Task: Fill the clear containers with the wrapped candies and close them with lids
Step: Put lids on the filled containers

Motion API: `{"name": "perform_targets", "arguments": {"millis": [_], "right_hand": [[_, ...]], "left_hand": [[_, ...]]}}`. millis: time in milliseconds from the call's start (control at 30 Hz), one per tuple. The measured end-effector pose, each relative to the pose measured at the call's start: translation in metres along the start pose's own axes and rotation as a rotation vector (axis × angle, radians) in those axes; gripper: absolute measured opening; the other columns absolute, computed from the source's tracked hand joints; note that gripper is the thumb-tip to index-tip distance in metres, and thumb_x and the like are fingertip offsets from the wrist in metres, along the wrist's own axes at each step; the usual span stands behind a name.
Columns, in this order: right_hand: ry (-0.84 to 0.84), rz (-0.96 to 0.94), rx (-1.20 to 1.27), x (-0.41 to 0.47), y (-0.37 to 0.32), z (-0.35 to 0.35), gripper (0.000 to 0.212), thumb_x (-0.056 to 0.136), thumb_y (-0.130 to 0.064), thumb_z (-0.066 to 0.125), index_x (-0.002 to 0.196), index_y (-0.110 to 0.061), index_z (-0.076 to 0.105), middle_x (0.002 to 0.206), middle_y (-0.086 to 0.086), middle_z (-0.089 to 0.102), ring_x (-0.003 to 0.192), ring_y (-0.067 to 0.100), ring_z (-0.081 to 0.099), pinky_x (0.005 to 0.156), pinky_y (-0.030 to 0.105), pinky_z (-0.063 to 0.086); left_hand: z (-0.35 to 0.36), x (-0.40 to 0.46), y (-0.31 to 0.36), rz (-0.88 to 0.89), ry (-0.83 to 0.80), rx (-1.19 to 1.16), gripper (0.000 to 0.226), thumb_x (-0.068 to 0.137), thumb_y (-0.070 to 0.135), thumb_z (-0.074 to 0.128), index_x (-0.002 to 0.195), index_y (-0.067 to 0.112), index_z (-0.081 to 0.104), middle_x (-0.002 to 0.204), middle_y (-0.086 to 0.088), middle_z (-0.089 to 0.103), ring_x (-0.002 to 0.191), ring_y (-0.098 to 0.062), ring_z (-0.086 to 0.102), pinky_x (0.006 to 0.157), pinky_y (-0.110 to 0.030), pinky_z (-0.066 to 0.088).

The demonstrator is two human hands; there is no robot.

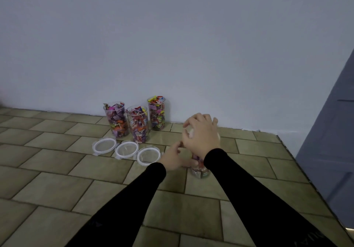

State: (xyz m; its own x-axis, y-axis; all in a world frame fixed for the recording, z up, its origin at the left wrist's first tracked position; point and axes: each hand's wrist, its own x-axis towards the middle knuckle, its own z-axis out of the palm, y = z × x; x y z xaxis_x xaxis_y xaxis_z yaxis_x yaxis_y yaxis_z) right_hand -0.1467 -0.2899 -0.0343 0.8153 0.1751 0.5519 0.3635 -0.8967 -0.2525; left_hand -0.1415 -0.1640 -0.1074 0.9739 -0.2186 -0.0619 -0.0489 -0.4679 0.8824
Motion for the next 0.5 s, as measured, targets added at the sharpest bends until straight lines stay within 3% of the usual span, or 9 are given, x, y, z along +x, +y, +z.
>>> {"name": "perform_targets", "arguments": {"millis": [133,200,300,400,500], "right_hand": [[-0.025,-0.068,0.152,0.023,-0.035,0.022,0.022,0.082,-0.024,0.054,0.101,-0.020,0.065,0.104,0.000,0.058,0.106,0.024,0.046,0.092,0.040,0.036],[-0.117,-0.064,0.245,0.032,-0.050,0.040,0.026,0.083,-0.020,0.055,0.108,-0.019,0.061,0.109,0.002,0.057,0.110,0.024,0.045,0.095,0.037,0.038],[-0.283,0.026,0.385,0.042,-0.063,0.065,0.033,0.086,-0.020,0.055,0.118,-0.017,0.056,0.120,0.005,0.052,0.114,0.021,0.046,0.097,0.032,0.040],[-0.411,0.180,0.527,0.060,-0.079,0.092,0.045,0.087,-0.027,0.061,0.129,-0.015,0.049,0.130,0.006,0.047,0.118,0.022,0.049,0.097,0.031,0.041],[-0.433,0.279,0.576,0.085,-0.092,0.121,0.066,0.083,-0.034,0.069,0.139,-0.012,0.040,0.138,0.009,0.046,0.124,0.024,0.048,0.104,0.036,0.041]], "left_hand": [[-0.050,-0.008,-0.029,-0.067,0.136,0.215,0.034,0.088,0.031,0.068,0.119,0.020,0.060,0.117,0.004,0.061,0.093,-0.014,0.053,0.077,-0.022,0.041],[-0.078,-0.012,-0.046,-0.107,0.172,0.302,0.024,0.093,0.021,0.059,0.117,0.016,0.063,0.115,0.001,0.063,0.096,-0.018,0.057,0.079,-0.024,0.043],[-0.106,-0.018,-0.064,-0.124,0.125,0.520,0.031,0.093,0.006,0.050,0.120,0.016,0.062,0.130,-0.005,0.057,0.114,-0.021,0.054,0.093,-0.026,0.042],[-0.124,-0.019,-0.081,-0.069,0.059,0.735,0.039,0.095,0.008,0.048,0.131,0.020,0.056,0.144,-0.002,0.045,0.132,-0.020,0.041,0.104,-0.027,0.033],[-0.135,-0.012,-0.096,0.040,0.010,0.823,0.040,0.096,0.009,0.045,0.133,0.021,0.056,0.146,0.001,0.044,0.138,-0.018,0.033,0.109,-0.027,0.027]]}}
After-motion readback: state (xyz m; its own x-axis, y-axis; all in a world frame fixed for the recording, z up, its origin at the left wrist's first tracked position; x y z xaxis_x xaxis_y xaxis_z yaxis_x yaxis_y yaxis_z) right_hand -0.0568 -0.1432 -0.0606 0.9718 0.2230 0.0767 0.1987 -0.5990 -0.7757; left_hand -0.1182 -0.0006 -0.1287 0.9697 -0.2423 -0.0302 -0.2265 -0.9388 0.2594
